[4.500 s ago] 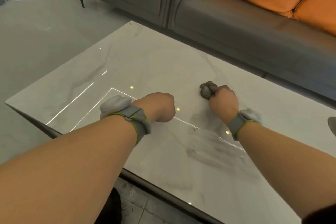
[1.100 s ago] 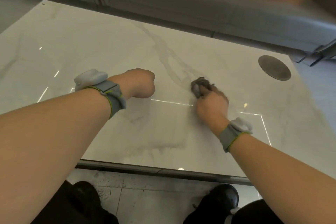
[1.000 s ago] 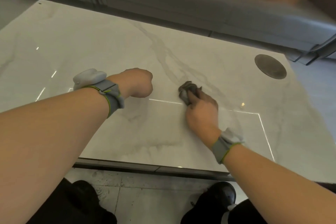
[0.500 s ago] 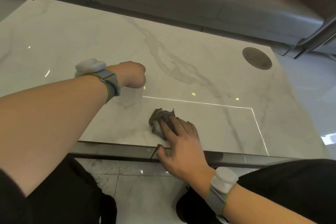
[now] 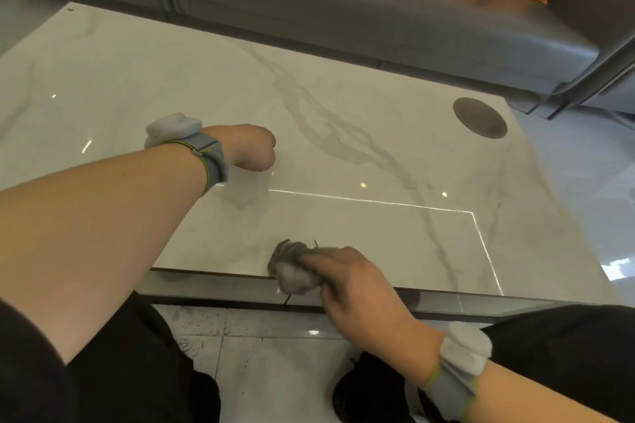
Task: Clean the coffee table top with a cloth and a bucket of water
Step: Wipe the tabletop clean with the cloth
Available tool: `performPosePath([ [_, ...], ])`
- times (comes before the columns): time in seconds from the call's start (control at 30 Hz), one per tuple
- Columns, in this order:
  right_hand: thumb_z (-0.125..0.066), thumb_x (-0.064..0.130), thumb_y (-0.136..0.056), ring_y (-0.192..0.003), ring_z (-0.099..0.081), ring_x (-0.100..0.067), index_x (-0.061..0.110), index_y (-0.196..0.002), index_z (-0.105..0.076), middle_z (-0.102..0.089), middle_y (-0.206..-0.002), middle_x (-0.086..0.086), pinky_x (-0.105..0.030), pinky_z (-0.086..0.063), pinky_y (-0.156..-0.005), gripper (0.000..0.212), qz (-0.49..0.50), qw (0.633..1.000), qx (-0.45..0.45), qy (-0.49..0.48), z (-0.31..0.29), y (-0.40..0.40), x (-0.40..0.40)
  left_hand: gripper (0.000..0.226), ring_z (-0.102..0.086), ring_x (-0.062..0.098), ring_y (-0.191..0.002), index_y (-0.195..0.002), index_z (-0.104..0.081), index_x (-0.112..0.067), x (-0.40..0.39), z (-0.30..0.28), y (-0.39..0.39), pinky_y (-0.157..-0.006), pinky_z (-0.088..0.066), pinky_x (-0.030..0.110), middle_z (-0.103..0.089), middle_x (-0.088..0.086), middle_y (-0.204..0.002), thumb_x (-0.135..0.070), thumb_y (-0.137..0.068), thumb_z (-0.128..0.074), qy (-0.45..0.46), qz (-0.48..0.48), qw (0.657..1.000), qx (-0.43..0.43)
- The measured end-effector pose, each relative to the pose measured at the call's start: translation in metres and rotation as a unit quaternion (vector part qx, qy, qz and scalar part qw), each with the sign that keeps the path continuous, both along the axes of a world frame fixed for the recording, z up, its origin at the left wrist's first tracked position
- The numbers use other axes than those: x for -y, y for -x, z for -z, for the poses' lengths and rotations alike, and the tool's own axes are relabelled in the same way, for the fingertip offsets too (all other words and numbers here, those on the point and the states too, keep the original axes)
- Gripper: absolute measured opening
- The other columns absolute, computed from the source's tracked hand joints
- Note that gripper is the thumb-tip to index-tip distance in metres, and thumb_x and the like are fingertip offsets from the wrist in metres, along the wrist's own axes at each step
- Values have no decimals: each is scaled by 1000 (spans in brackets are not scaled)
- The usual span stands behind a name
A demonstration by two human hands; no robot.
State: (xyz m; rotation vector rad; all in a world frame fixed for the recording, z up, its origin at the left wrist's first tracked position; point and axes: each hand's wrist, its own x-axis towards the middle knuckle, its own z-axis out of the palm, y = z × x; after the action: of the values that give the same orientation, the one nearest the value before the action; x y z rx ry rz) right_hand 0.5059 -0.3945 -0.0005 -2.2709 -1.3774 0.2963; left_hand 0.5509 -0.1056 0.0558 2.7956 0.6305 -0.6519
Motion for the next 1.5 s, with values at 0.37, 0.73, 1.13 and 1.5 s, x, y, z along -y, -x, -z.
performPosePath([
  [0.37, -54, 14, -85, -101, -63, -25, 25, -127, -62, -66, -107, 0, -32, -50, -83, 44, 351, 931, -98, 5, -11, -93, 5, 47, -44, 31, -134, -142, -48, -11, -4, 3, -5, -110, -38, 41, -47, 9, -147, -14, -96, -35, 10, 0, 1000, 9],
  [0.73, -66, 19, -85, -88, -57, -38, 21, -127, -67, -61, -117, -14, -40, -53, -69, 43, 236, 933, 254, 96, 33, -95, 9, 50, -46, 31, -132, -142, -47, -13, -2, 8, -12, -108, -41, 42, -48, 8, -146, -16, -94, -36, -6, 4, 1000, 3],
  [1.13, -47, 13, -90, -110, -46, -39, 11, -127, -60, -46, -123, -18, -43, -43, -89, 39, 428, 870, 178, 167, 29, -211, -15, 45, -50, 30, -127, -140, -49, -12, -4, 14, -18, -104, -43, 37, -54, 7, -140, -18, -96, -38, -20, 21, 999, 14],
  [1.5, -50, 21, -85, -110, -47, -36, 29, -130, -61, -48, -135, -12, -40, -41, -91, 47, 243, 956, 140, 90, 29, -149, -84, 55, -40, 28, -139, -150, -40, -18, -12, 15, -22, -111, -36, 33, -43, 3, -153, -12, -96, -38, 20, -21, 999, 27],
])
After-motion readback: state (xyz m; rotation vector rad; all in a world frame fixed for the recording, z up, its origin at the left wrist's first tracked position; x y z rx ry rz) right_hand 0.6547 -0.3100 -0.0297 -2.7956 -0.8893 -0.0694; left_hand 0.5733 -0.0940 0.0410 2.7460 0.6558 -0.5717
